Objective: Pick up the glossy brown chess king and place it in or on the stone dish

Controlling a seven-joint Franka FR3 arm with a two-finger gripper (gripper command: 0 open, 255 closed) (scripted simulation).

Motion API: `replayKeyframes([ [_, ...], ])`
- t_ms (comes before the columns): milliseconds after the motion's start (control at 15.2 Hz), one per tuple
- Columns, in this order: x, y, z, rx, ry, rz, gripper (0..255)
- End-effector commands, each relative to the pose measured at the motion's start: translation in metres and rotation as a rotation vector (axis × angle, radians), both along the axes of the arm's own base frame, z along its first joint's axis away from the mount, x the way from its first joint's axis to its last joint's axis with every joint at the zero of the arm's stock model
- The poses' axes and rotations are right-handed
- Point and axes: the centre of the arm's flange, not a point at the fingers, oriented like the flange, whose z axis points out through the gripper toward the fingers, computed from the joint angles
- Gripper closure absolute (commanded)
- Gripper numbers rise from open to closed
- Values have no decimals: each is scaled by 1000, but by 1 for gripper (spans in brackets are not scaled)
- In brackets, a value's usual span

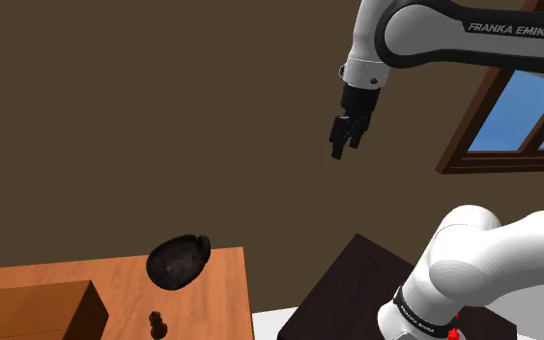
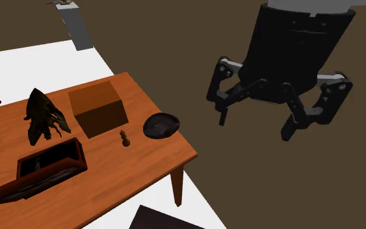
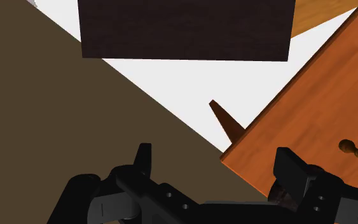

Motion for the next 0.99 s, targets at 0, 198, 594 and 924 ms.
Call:
replayKeyframes([
  [0,0,0,0,0,0,0,0],
  [198,12,30,-22,-1,-3,7,0],
  [594,35,91,-67,-4,-9,20,0],
  [924,54,143,-105,-6,-13,31,0],
])
